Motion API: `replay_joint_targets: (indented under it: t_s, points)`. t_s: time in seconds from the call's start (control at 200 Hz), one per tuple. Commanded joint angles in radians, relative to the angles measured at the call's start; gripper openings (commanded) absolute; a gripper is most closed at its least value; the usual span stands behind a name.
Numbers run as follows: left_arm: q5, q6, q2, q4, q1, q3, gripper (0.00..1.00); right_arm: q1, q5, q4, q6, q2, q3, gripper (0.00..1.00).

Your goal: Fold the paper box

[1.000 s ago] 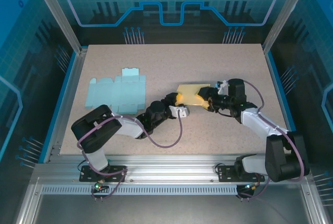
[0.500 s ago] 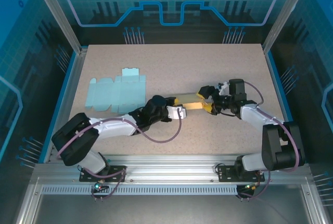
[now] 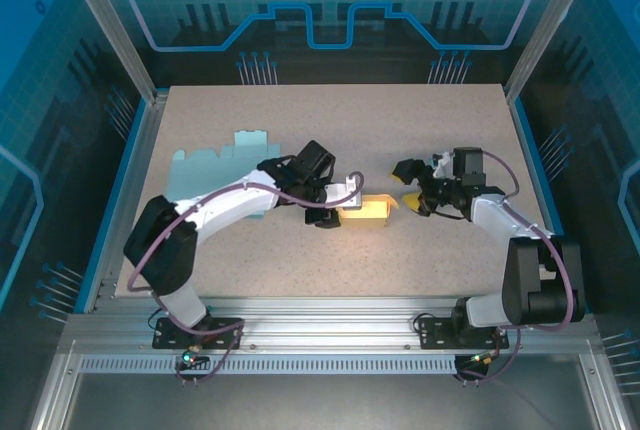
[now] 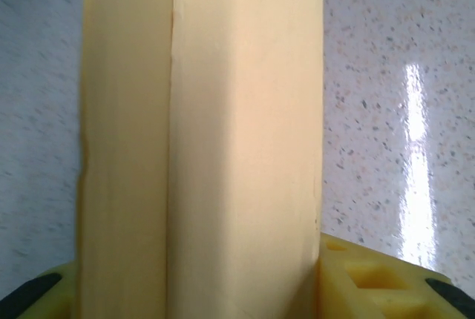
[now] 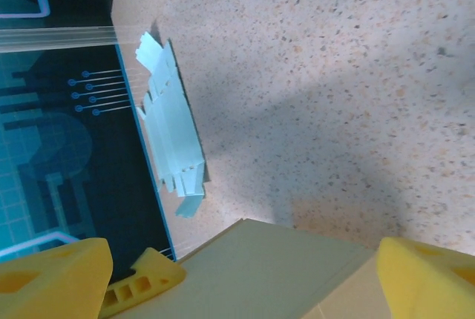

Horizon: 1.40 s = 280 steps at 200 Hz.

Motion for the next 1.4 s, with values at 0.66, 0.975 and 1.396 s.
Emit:
replay_joint_targets:
  t_s: [0.66, 0.975, 1.396]
  points:
    - [0.015, -0.068, 0.051, -0.014, 0.037, 0.030, 0.67, 0.216, 0.484, -0.432, -0.511, -0.342, 0.122, 0.65]
    - [0.022, -0.072, 0.070, -0.030, 0.039, 0.060, 0.67, 0.356, 0.602, -0.598, -0.648, -0.418, 0.177, 0.61]
    - [0.013, -0.076, 0.075, -0.037, 0.039, 0.065, 0.66, 0.454, 0.678, -0.577, -0.700, -0.265, 0.194, 0.50]
